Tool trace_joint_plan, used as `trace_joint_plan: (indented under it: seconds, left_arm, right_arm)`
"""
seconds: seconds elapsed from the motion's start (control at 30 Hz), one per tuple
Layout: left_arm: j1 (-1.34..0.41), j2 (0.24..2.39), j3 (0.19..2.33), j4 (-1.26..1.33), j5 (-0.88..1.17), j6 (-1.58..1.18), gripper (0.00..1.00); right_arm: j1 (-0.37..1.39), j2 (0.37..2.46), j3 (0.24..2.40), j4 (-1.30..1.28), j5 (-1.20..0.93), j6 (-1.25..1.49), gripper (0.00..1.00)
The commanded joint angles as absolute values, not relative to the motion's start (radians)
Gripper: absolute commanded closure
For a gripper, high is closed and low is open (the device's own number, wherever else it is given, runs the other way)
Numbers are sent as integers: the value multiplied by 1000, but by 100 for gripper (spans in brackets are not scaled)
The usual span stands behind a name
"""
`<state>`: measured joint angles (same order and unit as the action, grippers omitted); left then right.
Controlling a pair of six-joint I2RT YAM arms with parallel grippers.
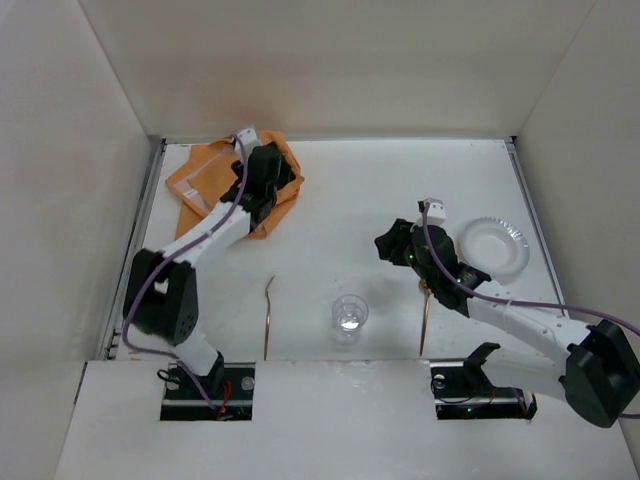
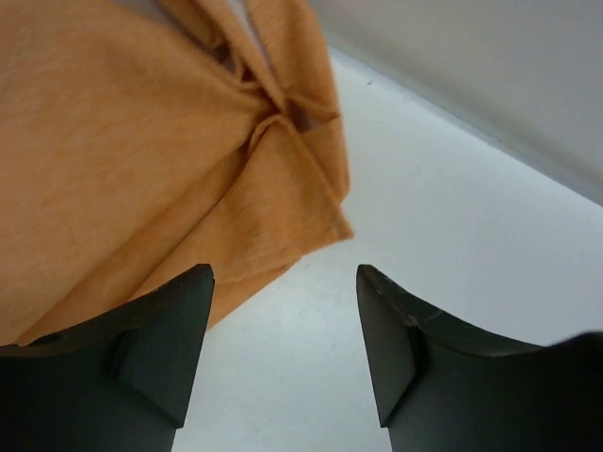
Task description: Set the dinner table for one person
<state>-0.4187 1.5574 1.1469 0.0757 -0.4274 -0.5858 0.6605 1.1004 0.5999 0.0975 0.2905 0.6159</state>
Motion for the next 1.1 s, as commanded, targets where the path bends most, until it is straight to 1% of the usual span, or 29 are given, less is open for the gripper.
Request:
trace_joint_plan:
  seconds: [0.0, 0.07, 0.13, 0.2, 0.33, 0.4, 0.43, 0.53, 0.6, 0.63, 0.7, 0.77, 0.87, 1.07]
  left_arm:
    - [-421, 1705, 1336, 68, -431, -500, 38]
    - [-415, 1820, 1464, 19, -411, -468, 35]
    - [-410, 1923, 1579, -52, -394, -448, 35]
    - [-404, 2009, 1670, -107, -388, -434, 36]
    - [-409, 2120, 1782, -153, -388, -391, 37]
    - [-412, 2167, 1825, -175, -393, -377, 41]
    - [-415, 2193, 1850, -184, -396, -373, 45]
    - [-435, 2261, 1910, -215, -377, -361, 69]
    - [-458, 2283, 1931, -209, -371, -356, 82]
    - [-470, 2286, 1939, -201, -368, -353, 86]
    - [-501, 2289, 1957, -178, -347, -345, 91]
    - [-539, 2289, 1976, -140, -309, -318, 93]
    - [-591, 2301, 2012, -98, -261, -275, 92]
    - [-676, 2367, 2117, -92, -151, -261, 88]
  right_arm:
    - [660, 1089, 626, 137, 287, 606, 39]
    - [662, 1072, 612, 137, 285, 610, 29]
    - [662, 1060, 604, 135, 282, 609, 23]
    - [662, 1054, 597, 130, 282, 606, 20]
    - [662, 1054, 586, 137, 282, 607, 16]
    - [662, 1061, 586, 137, 282, 609, 15]
    - [663, 1065, 586, 138, 282, 611, 15]
    - [663, 1068, 586, 146, 284, 611, 15]
    - [663, 1060, 586, 147, 290, 618, 15]
    - [663, 1055, 584, 147, 290, 620, 15]
    - [663, 1049, 581, 147, 291, 620, 16]
    - [663, 1045, 578, 147, 293, 620, 16]
    - [663, 1045, 578, 147, 293, 620, 16]
    - [663, 1043, 568, 147, 299, 635, 15]
